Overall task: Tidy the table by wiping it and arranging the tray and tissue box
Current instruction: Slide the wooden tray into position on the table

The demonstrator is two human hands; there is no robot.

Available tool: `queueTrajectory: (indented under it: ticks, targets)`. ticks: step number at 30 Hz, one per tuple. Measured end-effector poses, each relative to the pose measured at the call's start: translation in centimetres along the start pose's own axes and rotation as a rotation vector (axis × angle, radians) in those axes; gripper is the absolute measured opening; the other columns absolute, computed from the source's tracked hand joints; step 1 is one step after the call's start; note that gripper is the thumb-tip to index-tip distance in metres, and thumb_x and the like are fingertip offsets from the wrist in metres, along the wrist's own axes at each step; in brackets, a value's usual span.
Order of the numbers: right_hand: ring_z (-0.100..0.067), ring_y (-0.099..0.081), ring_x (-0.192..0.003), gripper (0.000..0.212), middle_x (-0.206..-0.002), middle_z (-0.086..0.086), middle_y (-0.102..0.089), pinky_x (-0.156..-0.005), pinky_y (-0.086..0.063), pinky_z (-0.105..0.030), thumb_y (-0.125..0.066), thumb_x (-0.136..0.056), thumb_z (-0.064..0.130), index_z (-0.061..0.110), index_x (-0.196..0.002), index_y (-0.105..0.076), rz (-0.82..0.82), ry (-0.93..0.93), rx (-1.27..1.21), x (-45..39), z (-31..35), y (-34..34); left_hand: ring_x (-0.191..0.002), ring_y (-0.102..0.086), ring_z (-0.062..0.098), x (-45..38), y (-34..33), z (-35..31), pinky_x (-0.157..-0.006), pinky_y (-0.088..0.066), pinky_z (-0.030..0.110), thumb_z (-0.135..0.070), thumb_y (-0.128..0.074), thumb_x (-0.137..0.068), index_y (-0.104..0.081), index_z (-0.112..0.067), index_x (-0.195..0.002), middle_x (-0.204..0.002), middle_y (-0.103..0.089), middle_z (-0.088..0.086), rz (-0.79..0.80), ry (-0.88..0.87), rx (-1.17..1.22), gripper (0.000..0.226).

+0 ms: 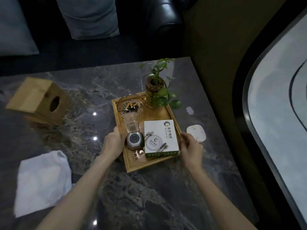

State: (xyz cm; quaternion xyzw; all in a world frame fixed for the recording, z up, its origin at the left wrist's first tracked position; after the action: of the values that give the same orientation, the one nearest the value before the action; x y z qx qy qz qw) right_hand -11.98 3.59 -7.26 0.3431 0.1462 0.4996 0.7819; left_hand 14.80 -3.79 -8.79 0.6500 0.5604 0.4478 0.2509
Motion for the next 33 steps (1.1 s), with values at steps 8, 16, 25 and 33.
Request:
queueTrajectory:
  ticks: [8, 16, 25, 33]
  targets:
    - [-0.028, -0.069, -0.089, 0.025, -0.098, -0.014, -0.074, -0.082, -0.051, -0.033, -0.057, -0.084, 0.0, 0.006, -0.107, -0.066, 0.051, -0.014, -0.045, 4.0, 1.7, -4.6, -0.091, -0.058, 0.039, 1.1, 2.1, 5.6, -0.067, -0.034, 0.034, -0.021, -0.031, -0.096, -0.044, -0.003, -0.104, -0.104, -0.061, 0.028, -0.001, 0.032, -0.068, 0.023]
    - [-0.022, -0.067, -0.092, 0.025, -0.1, -0.01, -0.073, -0.083, -0.049, -0.025, -0.058, -0.084, 0.001, 0.006, -0.107, -0.066, 0.089, -0.051, -0.05, 6.7, 2.6, -7.0, -0.092, -0.059, 0.043, 1.4, 3.2, 8.5, -0.067, -0.035, 0.038, -0.02, -0.032, -0.096, -0.041, -0.001, -0.107, -0.103, -0.062, 0.031, 0.017, 0.037, -0.143, 0.024]
    - [-0.026, -0.068, -0.088, 0.022, -0.096, -0.012, -0.074, -0.079, -0.047, -0.026, -0.058, -0.084, 0.002, 0.007, -0.104, -0.067, 0.046, -0.021, 0.04, 7.2, 3.0, -7.2, -0.091, -0.059, 0.042, 1.0, 3.1, 9.2, -0.068, -0.038, 0.04, -0.021, -0.032, -0.095, -0.04, -0.003, -0.108, -0.103, -0.062, 0.03, 0.011, 0.003, -0.158, 0.023]
    - [-0.029, -0.064, -0.092, 0.023, -0.1, -0.014, -0.071, -0.083, -0.051, -0.037, -0.056, -0.084, 0.008, 0.012, -0.105, -0.065, 0.128, 0.005, 0.218, 6.9, 3.2, -7.4, -0.088, -0.06, 0.04, 1.5, 3.3, 9.6, -0.068, -0.043, 0.041, -0.029, -0.034, -0.096, -0.041, -0.006, -0.113, -0.099, -0.064, 0.024, -0.029, -0.001, -0.158, 0.029]
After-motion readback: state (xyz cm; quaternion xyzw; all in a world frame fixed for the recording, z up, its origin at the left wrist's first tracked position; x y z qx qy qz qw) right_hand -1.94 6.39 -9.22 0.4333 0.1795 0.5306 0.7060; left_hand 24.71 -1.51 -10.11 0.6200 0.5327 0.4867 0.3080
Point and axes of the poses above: each hand's wrist, its own x-axis away from the middle knuckle, its own y-axis out of the back of the hand, z = x × y, the point moved 7 cm from there along -x, towards the middle knuckle
